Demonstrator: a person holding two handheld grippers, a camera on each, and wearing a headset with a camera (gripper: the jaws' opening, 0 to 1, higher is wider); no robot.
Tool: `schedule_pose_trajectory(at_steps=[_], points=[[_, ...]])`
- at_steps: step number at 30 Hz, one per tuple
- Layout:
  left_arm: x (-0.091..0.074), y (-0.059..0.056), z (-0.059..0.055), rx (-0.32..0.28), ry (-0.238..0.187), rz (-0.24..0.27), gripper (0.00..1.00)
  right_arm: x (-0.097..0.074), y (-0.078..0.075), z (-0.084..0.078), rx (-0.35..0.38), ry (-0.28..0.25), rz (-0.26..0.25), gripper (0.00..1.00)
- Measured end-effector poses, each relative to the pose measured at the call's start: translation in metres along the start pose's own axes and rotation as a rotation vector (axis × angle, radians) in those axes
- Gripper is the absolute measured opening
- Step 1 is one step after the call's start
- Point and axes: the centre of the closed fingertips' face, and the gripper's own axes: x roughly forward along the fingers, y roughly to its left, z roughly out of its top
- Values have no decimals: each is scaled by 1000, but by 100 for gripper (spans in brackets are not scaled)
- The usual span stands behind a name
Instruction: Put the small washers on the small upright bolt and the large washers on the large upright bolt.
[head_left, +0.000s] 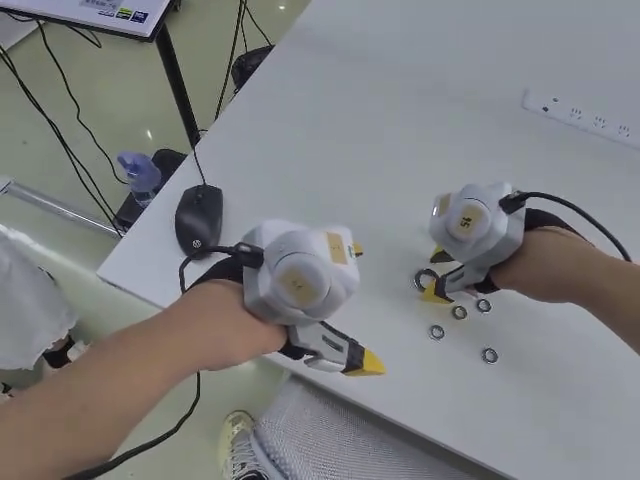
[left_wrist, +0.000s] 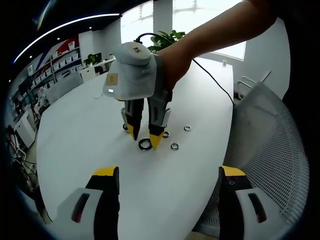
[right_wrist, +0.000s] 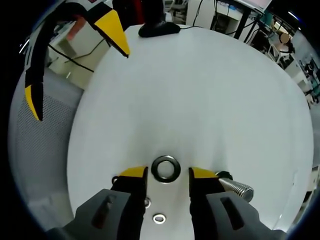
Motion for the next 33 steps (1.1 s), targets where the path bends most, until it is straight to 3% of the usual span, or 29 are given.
schedule_pose_trajectory(at_steps=[10, 19, 23, 27, 33], points=[[1, -7, 2, 9, -2, -11, 79, -1, 5, 0, 9, 27, -6, 25], [-1, -9, 1, 8, -5, -6, 77, -1, 4, -1, 37, 57, -14, 23], [-2, -11, 1, 9, 0, -8, 77, -2, 1, -1, 90, 42, 3, 21], [-4, -6, 5, -19, -23, 15, 78, -2, 2, 0, 78, 50, 25, 21], [-2, -6, -1, -8, 3, 11, 78, -2, 0, 0, 63, 59, 10, 21]])
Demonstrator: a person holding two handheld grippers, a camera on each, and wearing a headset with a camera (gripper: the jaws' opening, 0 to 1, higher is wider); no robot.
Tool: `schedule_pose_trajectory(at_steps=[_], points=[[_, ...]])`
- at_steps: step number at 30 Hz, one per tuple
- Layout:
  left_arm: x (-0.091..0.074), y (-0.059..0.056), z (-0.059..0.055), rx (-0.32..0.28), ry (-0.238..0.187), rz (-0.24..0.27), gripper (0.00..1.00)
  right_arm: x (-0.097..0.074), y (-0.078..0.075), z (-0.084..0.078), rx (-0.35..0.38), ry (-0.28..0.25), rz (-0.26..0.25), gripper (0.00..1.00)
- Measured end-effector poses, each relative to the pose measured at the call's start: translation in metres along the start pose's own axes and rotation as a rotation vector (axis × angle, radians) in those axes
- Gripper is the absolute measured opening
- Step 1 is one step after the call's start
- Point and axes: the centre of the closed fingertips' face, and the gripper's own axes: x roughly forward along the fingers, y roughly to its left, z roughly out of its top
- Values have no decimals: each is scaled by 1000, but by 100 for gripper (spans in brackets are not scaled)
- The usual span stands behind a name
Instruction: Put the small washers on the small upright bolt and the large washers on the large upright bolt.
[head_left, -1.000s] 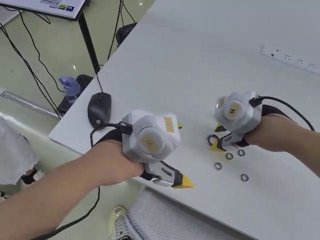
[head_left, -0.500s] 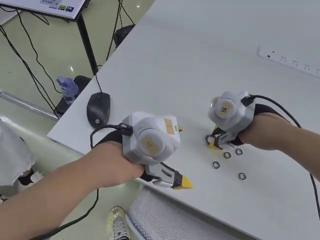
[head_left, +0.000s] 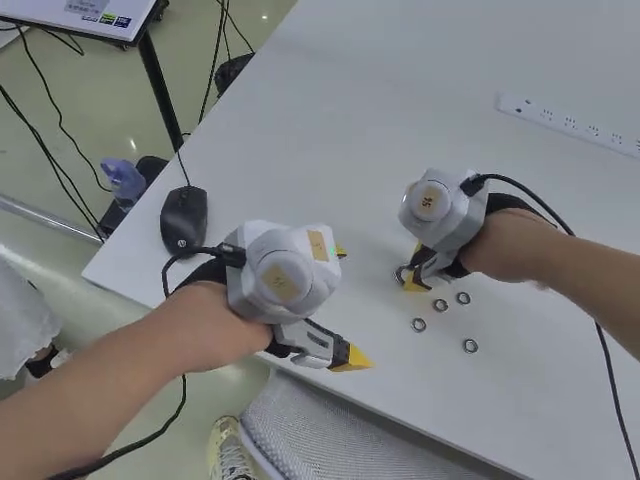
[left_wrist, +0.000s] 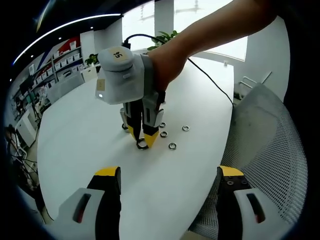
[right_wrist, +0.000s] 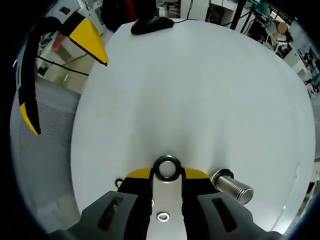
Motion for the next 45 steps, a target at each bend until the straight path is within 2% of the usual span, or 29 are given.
schedule_pose_trajectory(at_steps=[4, 13, 20, 25, 28, 30, 31, 34, 38, 45], points=[[1, 0, -1, 4, 8, -1, 78, 0, -6, -2, 30, -4, 1, 21], [0, 2, 1, 2, 3, 12, 78, -14, -4, -13, 46, -2, 6, 21], [-2, 4, -3, -17, 6, 15, 79, -28, -3, -23, 61, -4, 0, 21], [-3, 2, -2, -12, 4, 9, 81, -37, -4, -35, 81, 4, -2, 21], [-5, 1, 0, -54, -13, 1, 83, -45, -9, -44, 100, 4, -16, 21], [-8, 0, 5, -74, -42, 1, 84, -49, -11, -48, 107, 6, -20, 21], [-8, 1, 4, -69, -40, 5, 84, -51, -13, -51, 112, 9, -25, 21], [-7, 0, -6, -36, 5, 18, 84, -56, -16, -57, 131, 8, -31, 21], [-7, -1, -5, -32, 2, 20, 85, -61, -26, -60, 145, 1, -48, 21], [-8, -3, -1, -43, -8, 19, 84, -77, -38, -55, 160, -20, -80, 21]])
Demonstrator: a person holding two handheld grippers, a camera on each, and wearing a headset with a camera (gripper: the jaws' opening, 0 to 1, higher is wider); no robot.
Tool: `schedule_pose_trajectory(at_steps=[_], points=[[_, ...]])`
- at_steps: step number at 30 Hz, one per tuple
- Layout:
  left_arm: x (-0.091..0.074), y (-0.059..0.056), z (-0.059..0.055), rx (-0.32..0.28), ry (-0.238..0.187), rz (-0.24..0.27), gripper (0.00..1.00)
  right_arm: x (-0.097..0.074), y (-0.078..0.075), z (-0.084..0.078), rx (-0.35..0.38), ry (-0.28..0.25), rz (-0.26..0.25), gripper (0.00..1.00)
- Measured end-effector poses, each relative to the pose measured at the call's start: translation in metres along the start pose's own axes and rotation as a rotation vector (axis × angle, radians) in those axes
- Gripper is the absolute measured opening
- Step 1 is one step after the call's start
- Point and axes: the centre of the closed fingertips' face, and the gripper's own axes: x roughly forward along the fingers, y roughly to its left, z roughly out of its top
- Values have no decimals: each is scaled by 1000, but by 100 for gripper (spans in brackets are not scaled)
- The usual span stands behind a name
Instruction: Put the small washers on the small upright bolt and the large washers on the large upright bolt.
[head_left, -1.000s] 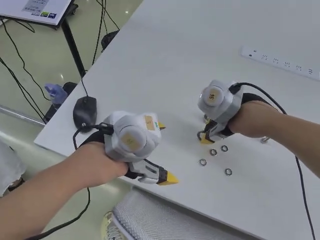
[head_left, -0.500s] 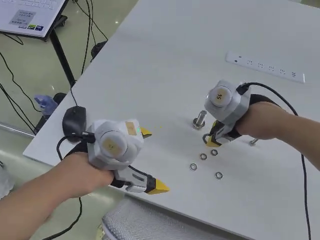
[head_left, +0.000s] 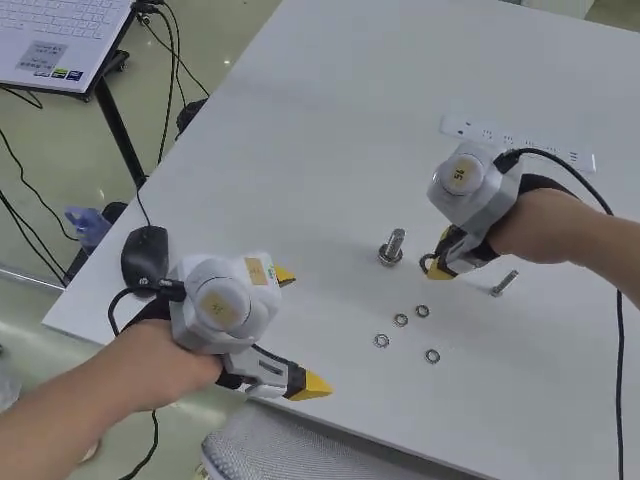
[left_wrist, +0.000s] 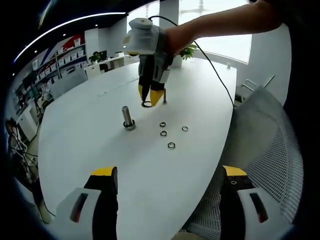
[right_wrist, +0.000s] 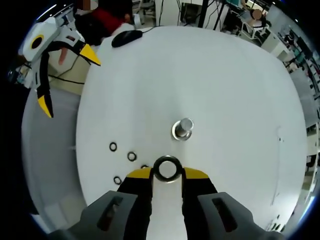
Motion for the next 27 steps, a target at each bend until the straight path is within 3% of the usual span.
schedule_pose_trajectory(at_steps=[7, 9, 11, 14, 27], points=[[-2, 3, 4, -26, -19, 4, 84, -14, -11, 22, 16, -53, -11, 21], [-4, 3, 6, -29, -18, 3, 83, -14, -15, 28, 12, -63, -19, 21], [-6, 3, 13, -28, -48, 1, 83, -11, -21, 33, 11, -66, -24, 21], [-5, 4, 13, -25, -45, -3, 83, -8, -22, 41, 8, -74, -20, 22], [-2, 6, 9, -8, -34, -22, 83, 6, -26, 54, -25, -36, -17, 22]])
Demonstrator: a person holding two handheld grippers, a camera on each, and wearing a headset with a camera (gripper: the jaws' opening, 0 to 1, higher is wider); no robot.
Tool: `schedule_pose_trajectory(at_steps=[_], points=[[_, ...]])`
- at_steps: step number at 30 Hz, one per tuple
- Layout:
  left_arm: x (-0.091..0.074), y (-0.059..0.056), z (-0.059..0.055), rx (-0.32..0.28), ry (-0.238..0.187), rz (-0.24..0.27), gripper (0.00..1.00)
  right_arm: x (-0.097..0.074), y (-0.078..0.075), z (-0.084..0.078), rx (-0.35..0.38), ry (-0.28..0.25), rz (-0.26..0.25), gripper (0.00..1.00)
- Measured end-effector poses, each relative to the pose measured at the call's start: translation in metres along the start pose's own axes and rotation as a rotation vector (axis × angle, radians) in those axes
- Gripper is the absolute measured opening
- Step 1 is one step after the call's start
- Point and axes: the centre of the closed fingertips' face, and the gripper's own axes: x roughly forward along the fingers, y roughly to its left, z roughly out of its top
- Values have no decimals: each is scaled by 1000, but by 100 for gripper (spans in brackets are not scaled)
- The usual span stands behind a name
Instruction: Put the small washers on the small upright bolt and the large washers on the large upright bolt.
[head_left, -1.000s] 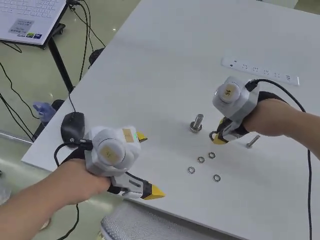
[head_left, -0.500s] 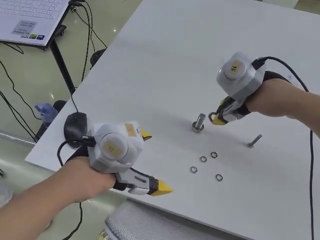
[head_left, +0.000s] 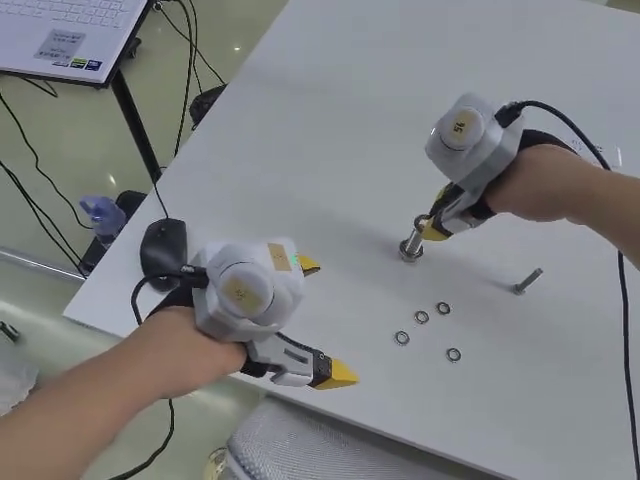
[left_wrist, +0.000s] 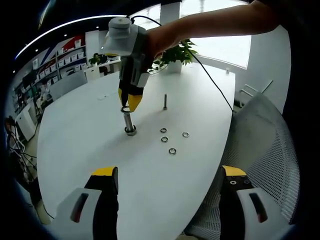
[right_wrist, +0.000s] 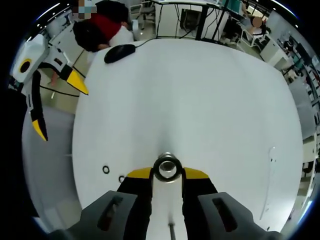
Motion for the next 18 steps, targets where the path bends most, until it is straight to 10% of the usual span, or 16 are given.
schedule_pose_trajectory(at_steps=[18], points=[[3, 5, -1, 11, 8, -12, 82, 17, -1, -4, 5, 49, 24, 22]])
